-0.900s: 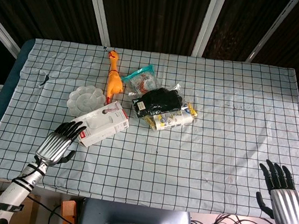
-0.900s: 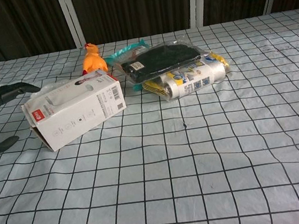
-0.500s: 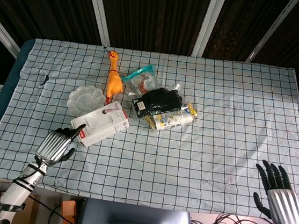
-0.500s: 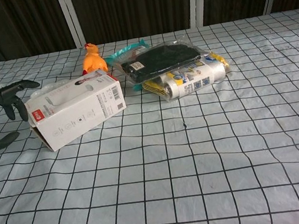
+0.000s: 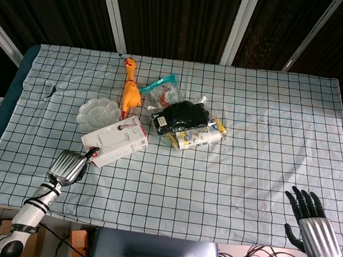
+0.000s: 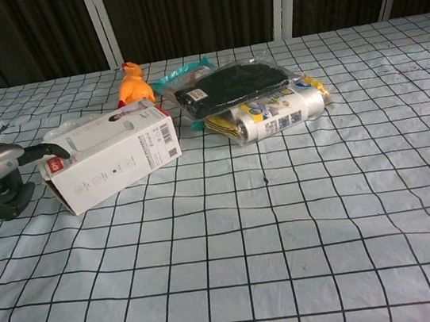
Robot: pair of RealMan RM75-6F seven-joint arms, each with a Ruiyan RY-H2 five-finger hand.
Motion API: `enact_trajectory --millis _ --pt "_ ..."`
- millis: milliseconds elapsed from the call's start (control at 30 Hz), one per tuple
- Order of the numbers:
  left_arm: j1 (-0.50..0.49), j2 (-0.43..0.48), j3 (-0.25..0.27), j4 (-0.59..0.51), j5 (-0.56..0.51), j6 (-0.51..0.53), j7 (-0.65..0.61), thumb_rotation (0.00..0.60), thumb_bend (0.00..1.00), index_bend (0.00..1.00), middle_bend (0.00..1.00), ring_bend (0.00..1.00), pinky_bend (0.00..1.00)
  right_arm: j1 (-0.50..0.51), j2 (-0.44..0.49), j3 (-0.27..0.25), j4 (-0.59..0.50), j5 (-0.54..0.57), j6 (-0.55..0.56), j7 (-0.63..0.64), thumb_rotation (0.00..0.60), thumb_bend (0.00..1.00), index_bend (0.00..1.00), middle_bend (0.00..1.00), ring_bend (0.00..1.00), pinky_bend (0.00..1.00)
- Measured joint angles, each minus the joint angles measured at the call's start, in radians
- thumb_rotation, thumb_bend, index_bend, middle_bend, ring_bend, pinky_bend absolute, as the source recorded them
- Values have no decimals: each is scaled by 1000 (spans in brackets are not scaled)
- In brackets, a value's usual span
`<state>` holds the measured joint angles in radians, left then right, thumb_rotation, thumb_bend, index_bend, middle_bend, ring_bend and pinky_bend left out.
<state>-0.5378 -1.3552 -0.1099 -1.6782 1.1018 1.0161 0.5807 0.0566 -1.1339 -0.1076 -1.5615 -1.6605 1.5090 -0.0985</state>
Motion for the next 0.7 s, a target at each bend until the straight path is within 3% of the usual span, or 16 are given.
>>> enact_trajectory --millis 400,533,600,667,700 --pt "-17 9 12 -23 2 27 -12 600 724 147 1000 1000 1000 -1 2 1 -12 -3 -31 -18 600 368 0 0 0 0" --pt "-11 16 17 -36 30 54 -25 600 655 27 993 997 997 -3 4 4 -15 -2 -34 -20 600 368 0 0 0 0" --pt "-2 24 20 -46 60 76 -41 600 572 0 802 845 854 -5 6 3 -15 -5 -34 -17 600 368 0 0 0 0" --pt "14 40 30 -60 113 107 -80 600 494 0 292 332 404 -6 9 3 -15 -8 -34 -12 600 368 0 0 0 0" --pt "24 51 36 -65 142 123 -103 600 476 0 155 178 263 -7 10 3 -15 -9 -33 -11 600 368 0 0 0 0"
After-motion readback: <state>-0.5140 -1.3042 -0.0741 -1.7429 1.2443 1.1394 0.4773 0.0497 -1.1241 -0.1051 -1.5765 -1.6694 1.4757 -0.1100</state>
